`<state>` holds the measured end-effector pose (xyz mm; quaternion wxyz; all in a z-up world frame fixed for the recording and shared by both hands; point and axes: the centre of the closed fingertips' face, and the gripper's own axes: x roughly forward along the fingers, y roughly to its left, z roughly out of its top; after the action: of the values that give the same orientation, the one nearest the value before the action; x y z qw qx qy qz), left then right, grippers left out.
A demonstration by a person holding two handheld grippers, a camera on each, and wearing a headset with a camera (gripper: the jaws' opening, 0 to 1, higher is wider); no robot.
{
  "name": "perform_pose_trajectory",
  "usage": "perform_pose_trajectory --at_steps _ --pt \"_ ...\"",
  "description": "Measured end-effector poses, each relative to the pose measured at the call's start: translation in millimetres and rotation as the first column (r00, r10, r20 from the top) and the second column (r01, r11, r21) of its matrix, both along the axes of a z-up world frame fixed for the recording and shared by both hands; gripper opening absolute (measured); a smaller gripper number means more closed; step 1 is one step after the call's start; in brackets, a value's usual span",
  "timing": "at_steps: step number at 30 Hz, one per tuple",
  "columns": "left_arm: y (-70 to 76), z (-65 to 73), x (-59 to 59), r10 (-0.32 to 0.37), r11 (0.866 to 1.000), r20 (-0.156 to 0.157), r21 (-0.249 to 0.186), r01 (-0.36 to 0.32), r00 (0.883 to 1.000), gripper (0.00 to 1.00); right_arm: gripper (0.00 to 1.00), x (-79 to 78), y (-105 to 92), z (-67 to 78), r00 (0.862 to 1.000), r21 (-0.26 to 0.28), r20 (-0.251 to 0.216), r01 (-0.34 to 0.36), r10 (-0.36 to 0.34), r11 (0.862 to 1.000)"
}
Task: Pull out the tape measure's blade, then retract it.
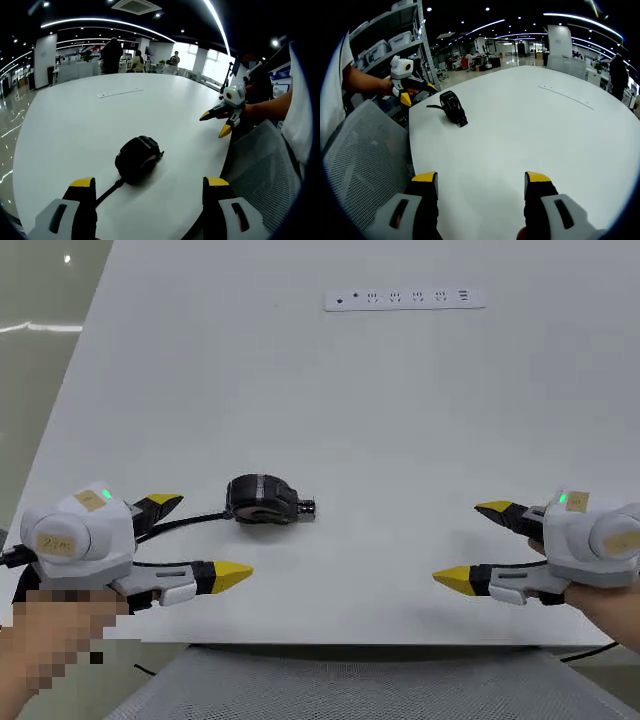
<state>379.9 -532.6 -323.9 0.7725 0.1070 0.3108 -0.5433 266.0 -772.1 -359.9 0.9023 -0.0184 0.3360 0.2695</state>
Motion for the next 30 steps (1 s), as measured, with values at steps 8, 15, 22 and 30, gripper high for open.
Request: perform_pose_trajectory --at_steps 8,15,22,30 --pt "-9.1 -4.7 4.0 -0.058 0.998 0.004 0.008 0.058 0.998 0.84 0.70 5.8 8.8 -1.0 0.999 -0.003 0.010 -0.051 0.051 0.999" --pt "-21.1 -7.3 9.1 -0.129 0.991 0.025 0.029 0.129 0.991 0.82 0.70 17.8 15.5 -4.0 0.995 -0.007 0.023 -0.100 0.100 0.995" --pt "-29.3 -12.5 15.9 -0.191 0.981 0.039 0.052 0.189 0.981 0.82 0.69 30.3 23.7 -4.7 0.989 -0.016 0.028 -0.146 0.146 0.989" --pt "-34.9 -18.2 16.3 -0.253 0.965 0.053 0.083 0.248 0.966 0.77 0.69 39.8 33.1 -6.8 0.982 -0.014 0.027 -0.187 0.187 0.982"
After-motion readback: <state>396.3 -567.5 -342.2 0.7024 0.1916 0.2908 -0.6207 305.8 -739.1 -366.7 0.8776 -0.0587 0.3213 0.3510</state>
